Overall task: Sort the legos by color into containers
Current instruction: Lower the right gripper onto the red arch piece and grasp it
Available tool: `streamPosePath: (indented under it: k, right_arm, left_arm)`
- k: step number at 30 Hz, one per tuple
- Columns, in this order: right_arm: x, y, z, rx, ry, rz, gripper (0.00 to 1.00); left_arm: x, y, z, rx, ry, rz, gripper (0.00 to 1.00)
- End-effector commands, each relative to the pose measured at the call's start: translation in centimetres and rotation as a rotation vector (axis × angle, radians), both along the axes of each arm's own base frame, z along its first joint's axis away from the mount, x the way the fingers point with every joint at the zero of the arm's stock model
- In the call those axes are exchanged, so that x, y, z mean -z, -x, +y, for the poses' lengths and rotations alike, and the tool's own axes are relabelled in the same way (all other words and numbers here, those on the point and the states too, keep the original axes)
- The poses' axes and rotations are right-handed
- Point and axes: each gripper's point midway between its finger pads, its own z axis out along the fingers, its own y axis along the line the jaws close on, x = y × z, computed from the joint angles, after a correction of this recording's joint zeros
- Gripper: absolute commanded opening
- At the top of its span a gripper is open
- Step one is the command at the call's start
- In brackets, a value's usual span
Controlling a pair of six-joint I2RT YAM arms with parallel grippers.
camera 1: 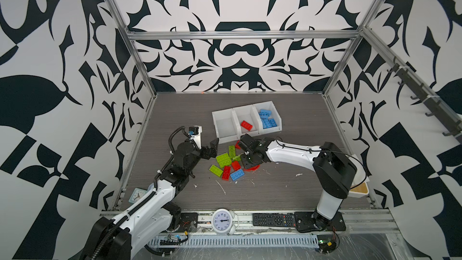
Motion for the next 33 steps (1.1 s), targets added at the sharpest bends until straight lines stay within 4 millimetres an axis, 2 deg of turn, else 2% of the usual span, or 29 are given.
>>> streamPosePath:
  k: [1,13,21,24,29,33]
  right_arm:
    - [-1.2,-0.8,0.9,0.004,-0.015,-0.032,0.47]
    - [0.2,-1.0,1.3,-0.004,0.01,-0.016,0.49]
    - [0.0,0.3,-1.9,0.007,0.084,-0.03,0.53]
    - [-0.3,0.5,-2.4,0.015,0.078,-0.045,0.52]
    - [-0.5,0.2,-2.3,0.017,0.087,-0.052,0.51]
    - [-0.5,-0.3,-1.5,0.007,0.073,-0.055,0.51]
  left_arm:
    - [0.0,0.0,0.2,-0.007,-0.006,-0.005,0.99]
    - [0.1,0.0,0.0,-0.001,-0.004,0.001,0.99]
    - [0.1,0.0,0.0,-0.002,-0.003,0.0,0.99]
    - [0.2,0.0,-0.1,0.005,-0.001,0.003,0.99]
    - [0.5,-0.1,-0.2,0.006,-0.005,0.012,0.99]
    - [0.5,-0.1,-0.3,0.007,-0.005,0.013,0.99]
